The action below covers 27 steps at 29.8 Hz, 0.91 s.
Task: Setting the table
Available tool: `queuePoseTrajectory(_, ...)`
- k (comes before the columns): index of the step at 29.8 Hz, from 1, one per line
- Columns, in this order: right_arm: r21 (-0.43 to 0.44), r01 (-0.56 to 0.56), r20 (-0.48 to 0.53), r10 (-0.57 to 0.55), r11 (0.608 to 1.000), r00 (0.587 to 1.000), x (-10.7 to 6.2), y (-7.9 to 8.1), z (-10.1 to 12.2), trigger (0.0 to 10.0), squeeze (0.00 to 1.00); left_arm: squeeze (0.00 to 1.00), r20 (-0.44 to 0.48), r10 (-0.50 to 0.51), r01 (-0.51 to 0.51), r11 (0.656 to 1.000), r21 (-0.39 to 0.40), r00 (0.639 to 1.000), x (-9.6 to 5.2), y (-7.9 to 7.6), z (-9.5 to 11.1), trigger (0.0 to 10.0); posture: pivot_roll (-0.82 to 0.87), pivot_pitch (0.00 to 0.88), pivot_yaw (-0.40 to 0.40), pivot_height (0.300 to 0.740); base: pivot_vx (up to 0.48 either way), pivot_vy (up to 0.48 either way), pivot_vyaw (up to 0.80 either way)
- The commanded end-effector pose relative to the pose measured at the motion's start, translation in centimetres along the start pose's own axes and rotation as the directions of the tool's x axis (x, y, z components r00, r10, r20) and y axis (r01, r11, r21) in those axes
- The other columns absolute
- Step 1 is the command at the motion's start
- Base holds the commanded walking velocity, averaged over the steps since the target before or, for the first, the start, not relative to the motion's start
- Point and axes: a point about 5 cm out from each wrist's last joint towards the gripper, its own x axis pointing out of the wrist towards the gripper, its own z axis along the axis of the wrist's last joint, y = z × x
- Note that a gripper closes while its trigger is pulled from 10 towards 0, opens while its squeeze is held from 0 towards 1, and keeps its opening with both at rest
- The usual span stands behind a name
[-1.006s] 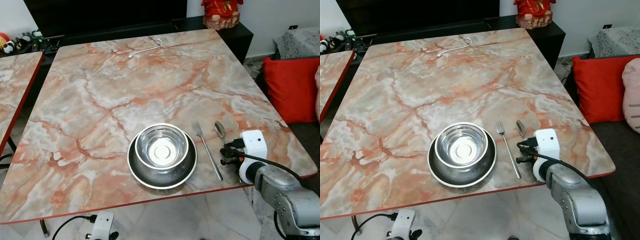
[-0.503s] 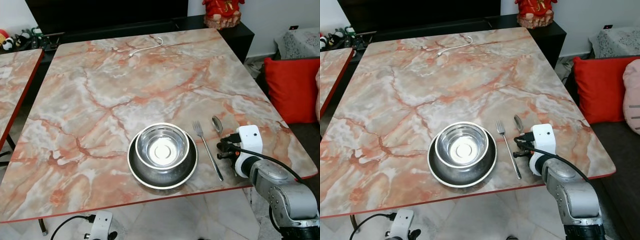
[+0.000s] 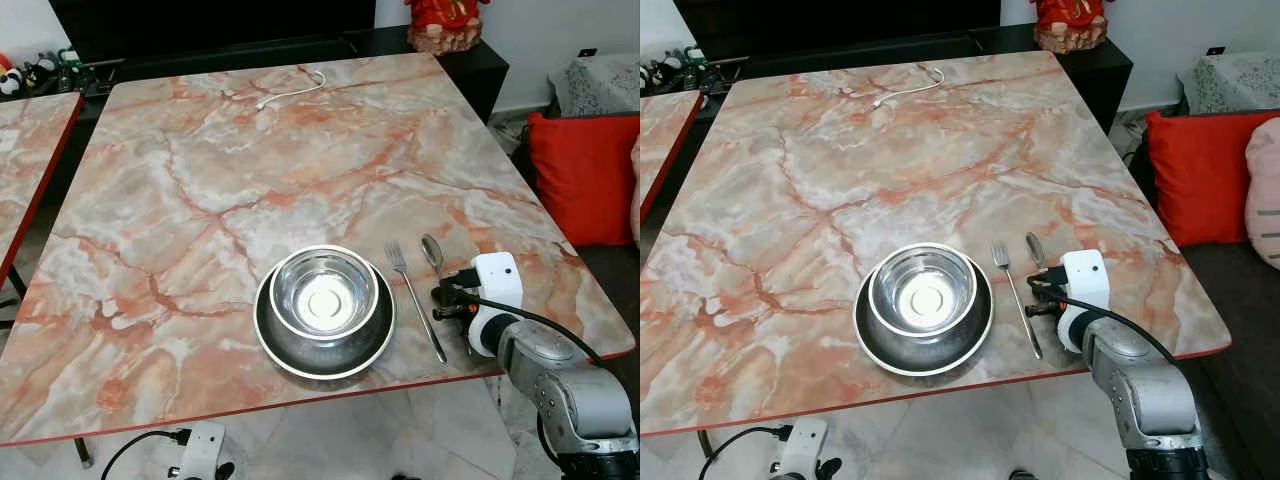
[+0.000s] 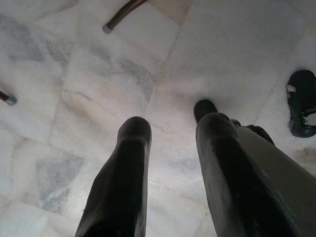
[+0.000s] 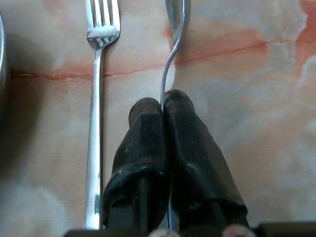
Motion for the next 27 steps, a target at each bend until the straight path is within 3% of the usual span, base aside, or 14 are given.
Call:
queuePoseTrajectory(1,0.0,-0.019,0.015,0.019,1.0,1.0,0.15,0.43,0.26,10.0,0.29,0.0,-0.037,0.013,-0.012,1.0,0.004,0.999,-0.25,0.52,-1.07,10.0,-0.19,0.175,0.064,0.74,0.0,0.0,0.0)
queuePoseTrajectory(4,0.004,-0.024,0.018,0.024,1.0,1.0,0.18,0.57,0.28,10.0,0.28,0.0,-0.037,0.014,-0.014,1.0,0.004,0.999,-0.27,0.59,-1.13,10.0,-0.19,0.176,0.064,0.74,0.0,0.0,0.0)
queuePoseTrajectory(7,0.007,-0.033,0.023,0.033,0.999,0.999,0.2,0.71,0.31,10.0,0.33,0.0,-0.037,0.016,-0.016,1.0,0.003,0.999,-0.29,0.74,-1.12,10.0,-0.19,0.176,0.064,0.74,0.0,0.0,0.0)
queuePoseTrajectory(8,0.008,-0.034,0.024,0.034,0.999,0.999,0.21,0.75,0.32,10.0,0.6,0.0,-0.037,0.016,-0.016,1.0,0.003,0.999,-0.29,0.78,-1.11,10.0,-0.19,0.177,0.064,0.74,0.0,0.0,0.0)
queuePoseTrajectory(10,0.012,-0.034,0.026,0.034,0.999,0.999,0.24,0.77,0.34,10.0,0.62,0.0,-0.037,0.017,-0.017,1.0,0.003,0.999,-0.29,0.85,-1.09,10.0,-0.19,0.176,0.063,0.74,0.0,0.0,0.0)
queuePoseTrajectory(13,0.014,-0.033,0.027,0.032,0.999,0.999,0.31,0.8,0.36,10.0,0.57,0.0,-0.035,0.018,-0.018,1.0,0.003,0.999,-0.27,0.88,-0.96,10.0,-0.19,0.177,0.063,0.74,0.0,0.0,0.0)
queuePoseTrajectory(14,0.014,-0.032,0.027,0.032,0.999,0.999,0.33,0.82,0.36,10.0,0.49,0.0,-0.034,0.018,-0.017,1.0,0.002,0.999,-0.24,0.83,-0.9,10.0,-0.19,0.177,0.062,0.74,0.0,0.0,0.0)
queuePoseTrajectory(15,0.014,-0.032,0.026,0.031,0.999,0.999,0.35,0.83,0.34,10.0,0.28,0.0,-0.034,0.017,-0.017,1.0,0.002,0.999,-0.22,0.77,-0.85,10.0,-0.19,0.178,0.063,0.74,0.0,0.0,0.0)
queuePoseTrajectory(17,0.012,-0.031,0.025,0.03,0.999,0.999,0.37,0.83,0.3,10.0,0.0,0.0,-0.032,0.016,-0.016,1.0,0.002,0.999,-0.19,0.64,-0.77,10.0,-0.19,0.178,0.063,0.74,0.0,0.0,0.0)
queuePoseTrajectory(27,-0.029,0.001,0.018,-0.001,1.0,1.0,0.35,0.37,0.22,10.0,0.0,0.0,-0.03,0.014,-0.014,1.0,0.004,0.999,-0.16,0.47,-0.71,10.0,-0.19,0.176,0.065,0.74,0.0,0.0,0.0)
